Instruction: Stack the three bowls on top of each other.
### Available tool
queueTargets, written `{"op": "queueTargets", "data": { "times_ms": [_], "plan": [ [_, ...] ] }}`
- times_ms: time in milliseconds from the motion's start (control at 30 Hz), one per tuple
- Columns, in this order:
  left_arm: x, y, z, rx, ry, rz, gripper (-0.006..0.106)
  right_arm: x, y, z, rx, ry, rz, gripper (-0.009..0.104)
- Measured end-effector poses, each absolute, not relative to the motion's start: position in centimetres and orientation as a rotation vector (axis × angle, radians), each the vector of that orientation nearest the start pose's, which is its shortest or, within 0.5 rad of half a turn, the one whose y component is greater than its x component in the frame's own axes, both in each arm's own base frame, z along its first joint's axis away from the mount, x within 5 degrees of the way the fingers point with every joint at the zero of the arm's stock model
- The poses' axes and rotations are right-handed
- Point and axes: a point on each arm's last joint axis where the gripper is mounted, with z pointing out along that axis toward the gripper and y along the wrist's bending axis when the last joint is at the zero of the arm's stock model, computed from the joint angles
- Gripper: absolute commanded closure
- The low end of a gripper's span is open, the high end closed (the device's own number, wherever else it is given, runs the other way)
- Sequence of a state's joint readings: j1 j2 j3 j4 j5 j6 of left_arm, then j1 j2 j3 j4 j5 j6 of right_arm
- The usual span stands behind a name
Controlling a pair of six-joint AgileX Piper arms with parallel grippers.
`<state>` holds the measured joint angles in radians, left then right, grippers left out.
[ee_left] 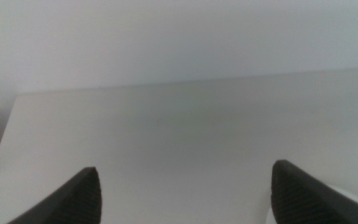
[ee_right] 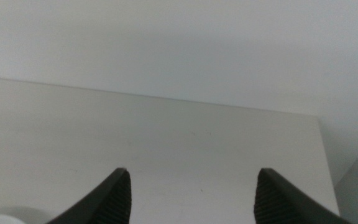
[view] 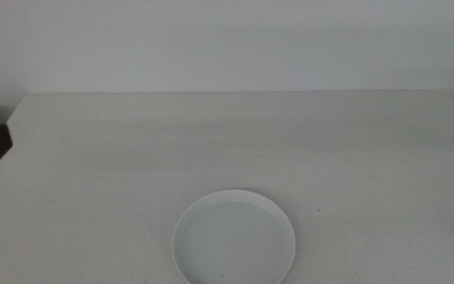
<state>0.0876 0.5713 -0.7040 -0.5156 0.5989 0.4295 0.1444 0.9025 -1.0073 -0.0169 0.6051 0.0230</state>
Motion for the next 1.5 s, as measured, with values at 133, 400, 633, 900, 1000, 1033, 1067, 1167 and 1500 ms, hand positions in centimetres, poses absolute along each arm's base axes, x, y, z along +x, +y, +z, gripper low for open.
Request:
{"op": "queueTargets", "data": {
  "times_ms": [133, 400, 633, 900, 1000, 1033, 1067, 1167, 1500],
  "plan": [
    [8.5, -1.9, 34.4, 0.1, 1.794, -0.227, -0.005, 13.9, 1.9, 38.4, -0.141, 1.924, 0.084, 0.045],
    [5.9, -2.4, 31.6, 0.141, 1.635, -0.232, -0.005, 7.7, 1.0, 32.5, -0.139, 1.776, 0.075, 0.045],
    [6.6, -1.9, 28.8, 0.083, 1.615, -0.209, -0.005, 6.2, 0.6, 28.2, -0.162, 1.699, 0.031, 0.045],
    [6.8, -1.8, 28.4, 0.063, 1.613, -0.207, -0.005, 6.4, 0.7, 27.7, -0.163, 1.652, 0.032, 0.045],
    [6.8, -1.8, 28.4, 0.062, 1.613, -0.21, -0.005, 6.4, 0.7, 27.7, -0.164, 1.65, 0.032, 0.045],
    [6.8, -1.8, 28.4, 0.062, 1.613, -0.211, -0.005, 6.4, 0.7, 27.7, -0.164, 1.65, 0.032, 0.045],
    [6.7, -1.8, 28.4, 0.061, 1.611, -0.212, -0.005, 6.4, 0.7, 27.7, -0.164, 1.65, 0.032, 0.045],
    [6.5, -1.8, 28.5, 0.069, 1.6, -0.201, -0.005, 6.4, 0.7, 27.7, -0.164, 1.649, 0.032, 0.045],
    [5.7, -1.7, 25.6, 0.108, 1.604, -0.131, -0.005, 6.5, 0.7, 27.2, -0.165, 1.657, 0.032, 0.045]
  ]
}}
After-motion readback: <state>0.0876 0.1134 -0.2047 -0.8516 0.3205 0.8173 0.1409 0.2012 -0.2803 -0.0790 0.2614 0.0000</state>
